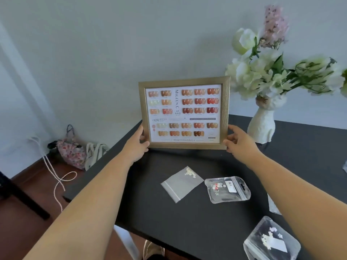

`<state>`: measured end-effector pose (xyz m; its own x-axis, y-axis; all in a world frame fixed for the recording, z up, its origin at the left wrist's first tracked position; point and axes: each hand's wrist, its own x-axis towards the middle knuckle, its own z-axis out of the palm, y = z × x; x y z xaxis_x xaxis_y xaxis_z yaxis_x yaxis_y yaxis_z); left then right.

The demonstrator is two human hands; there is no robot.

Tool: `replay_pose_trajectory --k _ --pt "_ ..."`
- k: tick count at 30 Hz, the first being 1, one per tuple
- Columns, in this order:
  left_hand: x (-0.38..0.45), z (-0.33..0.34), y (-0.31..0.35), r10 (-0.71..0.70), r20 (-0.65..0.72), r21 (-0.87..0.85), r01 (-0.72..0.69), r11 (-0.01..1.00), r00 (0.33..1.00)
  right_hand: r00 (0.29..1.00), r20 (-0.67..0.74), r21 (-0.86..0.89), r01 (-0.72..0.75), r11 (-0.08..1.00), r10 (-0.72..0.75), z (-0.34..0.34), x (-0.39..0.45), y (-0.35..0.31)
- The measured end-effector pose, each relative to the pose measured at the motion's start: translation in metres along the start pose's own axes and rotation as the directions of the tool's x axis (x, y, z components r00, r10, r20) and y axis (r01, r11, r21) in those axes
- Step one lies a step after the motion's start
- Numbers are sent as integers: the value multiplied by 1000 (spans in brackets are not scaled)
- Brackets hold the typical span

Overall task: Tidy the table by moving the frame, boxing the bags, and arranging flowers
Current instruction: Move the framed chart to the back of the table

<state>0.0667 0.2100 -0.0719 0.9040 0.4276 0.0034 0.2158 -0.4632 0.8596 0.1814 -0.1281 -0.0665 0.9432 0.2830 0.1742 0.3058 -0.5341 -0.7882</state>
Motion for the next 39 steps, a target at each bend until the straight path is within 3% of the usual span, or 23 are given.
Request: replay_pose_trajectory --k 10,16,28,39 --pt "36 -6 -8 -9 -13 11 9 1000 1000 995 35 81 -93 992 91 18 32 2" --pt "67 -3 4 62 -37 1 -62 998 997 991 9 108 -135 985 135 17 57 4" --pt "143 -24 -6 109 -30 45 -107 993 994 997 25 43 -73 996 72 35 112 -23" --pt "215 -20 9 130 -27 86 -127 988 991 994 -75 44 -78 996 81 43 170 -26"
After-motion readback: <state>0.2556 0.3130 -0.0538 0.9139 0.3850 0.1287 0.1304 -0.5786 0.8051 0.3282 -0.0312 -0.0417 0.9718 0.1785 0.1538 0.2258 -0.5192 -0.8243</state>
